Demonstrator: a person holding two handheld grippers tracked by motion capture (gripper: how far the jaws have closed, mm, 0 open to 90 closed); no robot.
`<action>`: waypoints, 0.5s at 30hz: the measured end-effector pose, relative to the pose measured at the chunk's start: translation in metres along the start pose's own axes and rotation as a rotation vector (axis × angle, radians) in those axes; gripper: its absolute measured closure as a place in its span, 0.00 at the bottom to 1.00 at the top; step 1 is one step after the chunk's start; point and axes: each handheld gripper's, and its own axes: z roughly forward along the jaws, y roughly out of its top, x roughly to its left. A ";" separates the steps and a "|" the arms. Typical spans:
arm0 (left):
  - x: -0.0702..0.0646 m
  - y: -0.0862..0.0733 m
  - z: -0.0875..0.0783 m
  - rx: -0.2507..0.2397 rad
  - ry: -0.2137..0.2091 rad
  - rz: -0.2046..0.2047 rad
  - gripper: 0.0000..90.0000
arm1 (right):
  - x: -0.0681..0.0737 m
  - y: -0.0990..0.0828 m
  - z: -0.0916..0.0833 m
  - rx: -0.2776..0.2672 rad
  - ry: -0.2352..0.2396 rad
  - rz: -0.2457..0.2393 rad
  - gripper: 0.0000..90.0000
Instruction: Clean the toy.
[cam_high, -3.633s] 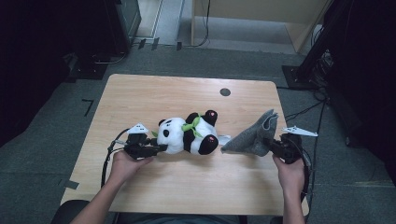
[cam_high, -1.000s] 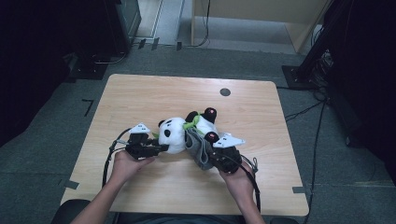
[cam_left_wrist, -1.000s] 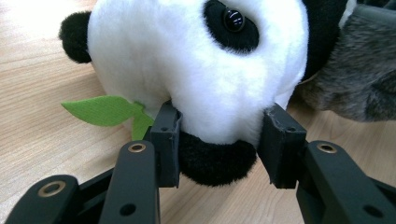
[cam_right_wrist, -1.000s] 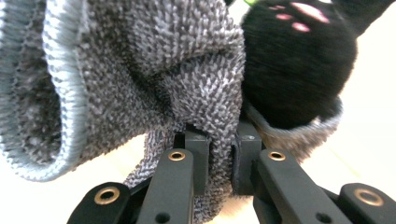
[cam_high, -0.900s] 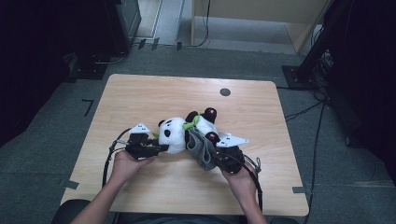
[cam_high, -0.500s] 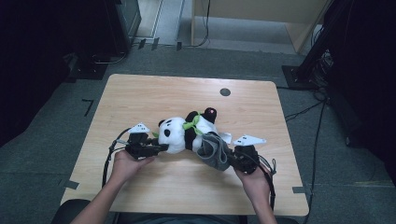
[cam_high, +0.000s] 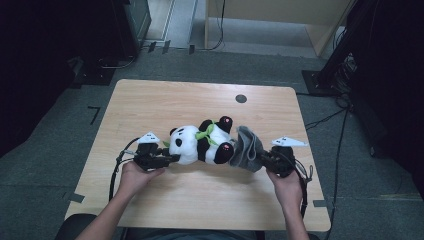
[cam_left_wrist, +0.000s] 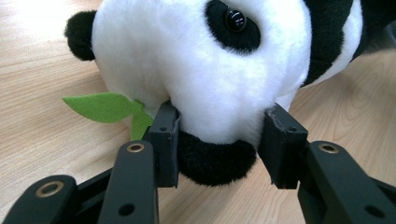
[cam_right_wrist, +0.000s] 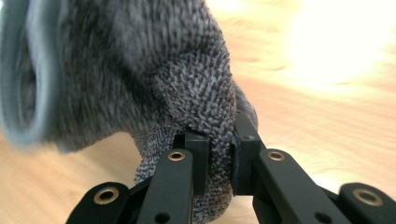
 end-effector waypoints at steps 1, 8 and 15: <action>0.000 0.000 0.000 -0.001 0.000 -0.002 0.60 | -0.004 0.001 -0.001 -0.007 -0.008 0.011 0.91; 0.000 -0.001 0.000 -0.005 0.002 -0.002 0.60 | -0.028 0.013 0.000 -0.043 -0.058 0.038 0.91; 0.000 -0.001 0.000 -0.011 -0.001 -0.011 0.59 | -0.052 0.029 0.007 -0.080 -0.096 0.072 0.91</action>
